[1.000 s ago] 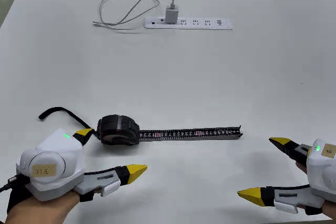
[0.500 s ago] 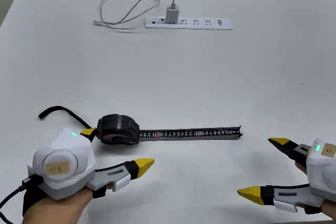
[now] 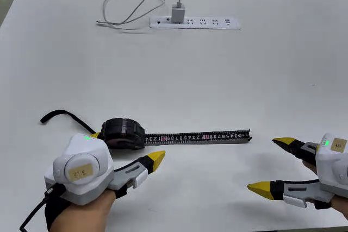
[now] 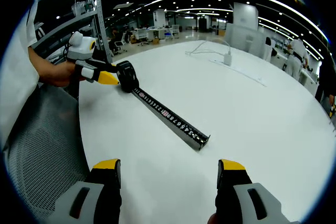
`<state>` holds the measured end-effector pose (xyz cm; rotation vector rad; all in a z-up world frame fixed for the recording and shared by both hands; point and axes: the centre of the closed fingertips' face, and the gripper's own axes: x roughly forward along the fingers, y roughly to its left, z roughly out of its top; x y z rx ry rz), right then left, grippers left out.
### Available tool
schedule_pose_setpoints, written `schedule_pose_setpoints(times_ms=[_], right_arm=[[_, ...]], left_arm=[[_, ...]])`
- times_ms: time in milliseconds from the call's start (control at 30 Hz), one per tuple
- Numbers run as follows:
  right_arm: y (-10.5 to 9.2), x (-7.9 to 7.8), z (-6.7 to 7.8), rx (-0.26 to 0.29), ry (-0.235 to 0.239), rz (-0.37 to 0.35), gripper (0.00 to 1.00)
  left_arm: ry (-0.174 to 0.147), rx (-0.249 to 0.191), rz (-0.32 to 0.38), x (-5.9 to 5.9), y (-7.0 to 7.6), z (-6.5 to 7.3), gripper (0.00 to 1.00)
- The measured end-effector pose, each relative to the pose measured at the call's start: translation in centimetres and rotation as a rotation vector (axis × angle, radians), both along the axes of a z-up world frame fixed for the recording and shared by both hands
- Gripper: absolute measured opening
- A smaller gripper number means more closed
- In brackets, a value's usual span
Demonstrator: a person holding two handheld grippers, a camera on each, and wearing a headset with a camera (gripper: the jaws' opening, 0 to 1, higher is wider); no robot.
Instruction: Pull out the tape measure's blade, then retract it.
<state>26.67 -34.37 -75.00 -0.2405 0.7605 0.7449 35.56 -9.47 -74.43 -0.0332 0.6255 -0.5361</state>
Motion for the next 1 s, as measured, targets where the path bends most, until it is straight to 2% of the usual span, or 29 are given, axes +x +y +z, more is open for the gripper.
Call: schedule_pose_setpoints(times_ms=[200, 233, 367, 433, 600, 900, 1000], right_arm=[[-0.5, 0.8, 0.0, -0.029, -0.014, 0.028, 0.67], [-0.6, 1.1, 0.1, -0.024, -0.011, 0.026, 0.67], [-1.0, 1.8, 0.0, -0.037, -0.018, 0.045, 0.64], [-1.0, 2.1, 0.0, -0.041, -0.018, 0.06, 0.61], [-1.3, 2.9, -0.1, -0.068, -0.017, 0.096, 0.56], [-1.7, 4.5, -0.3, -0.125, -0.01, 0.187, 0.46], [-1.5, 5.0, -0.3, -0.127, -0.005, 0.205, 0.44]], left_arm=[[0.004, 0.012, 0.037, 0.4, 0.1, -0.3, 0.85], [0.008, -0.011, 0.058, 0.5, -0.1, -0.2, 0.86], [0.001, 0.016, 0.063, 0.6, 0.0, -0.4, 0.85], [0.002, 0.003, 0.08, 0.7, 0.0, -0.3, 0.85], [-0.003, 0.019, 0.092, 0.9, 0.3, -0.5, 0.82], [0.015, 0.027, 0.136, 1.8, 0.8, -1.1, 0.75], [0.018, 0.027, 0.154, 2.0, 0.9, -1.2, 0.72]])
